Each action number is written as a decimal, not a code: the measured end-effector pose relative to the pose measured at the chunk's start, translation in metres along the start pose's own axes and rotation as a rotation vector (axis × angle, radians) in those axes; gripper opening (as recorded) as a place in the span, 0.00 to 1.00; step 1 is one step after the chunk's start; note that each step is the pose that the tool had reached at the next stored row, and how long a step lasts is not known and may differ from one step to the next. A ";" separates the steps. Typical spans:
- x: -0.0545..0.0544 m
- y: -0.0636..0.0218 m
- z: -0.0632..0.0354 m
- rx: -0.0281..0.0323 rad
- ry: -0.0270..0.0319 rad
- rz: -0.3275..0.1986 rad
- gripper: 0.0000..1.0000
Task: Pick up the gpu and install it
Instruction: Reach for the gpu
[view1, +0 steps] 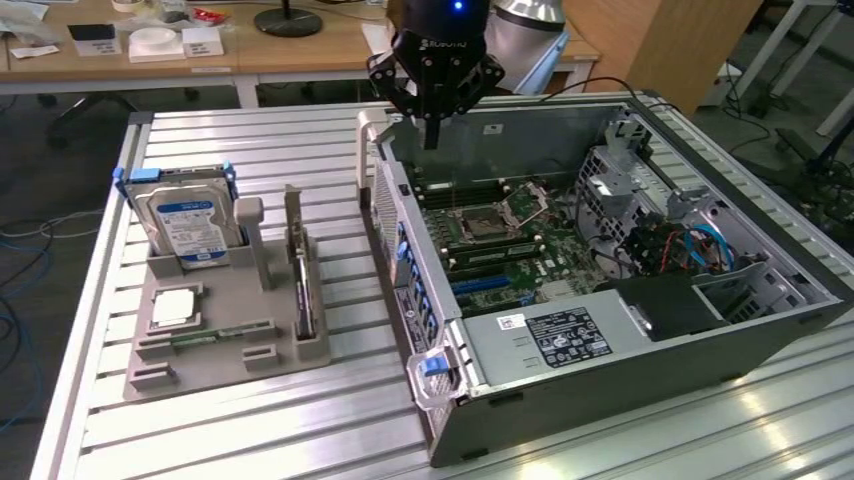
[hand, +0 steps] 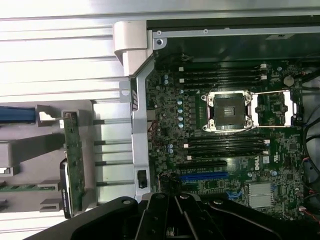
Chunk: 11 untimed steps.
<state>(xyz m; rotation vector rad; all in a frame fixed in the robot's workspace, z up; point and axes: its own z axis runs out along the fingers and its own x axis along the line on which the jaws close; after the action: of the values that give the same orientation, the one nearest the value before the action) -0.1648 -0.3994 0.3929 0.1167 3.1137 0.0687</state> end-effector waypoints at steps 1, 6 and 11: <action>0.001 -0.0001 0.0000 -0.0001 0.0000 0.000 0.11; 0.008 -0.0006 -0.0002 -0.0001 -0.0001 0.000 0.11; 0.014 -0.0011 -0.0004 0.0000 -0.0001 0.000 0.11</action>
<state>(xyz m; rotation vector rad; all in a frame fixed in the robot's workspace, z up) -0.1791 -0.3995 0.3928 0.1167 3.1137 0.0688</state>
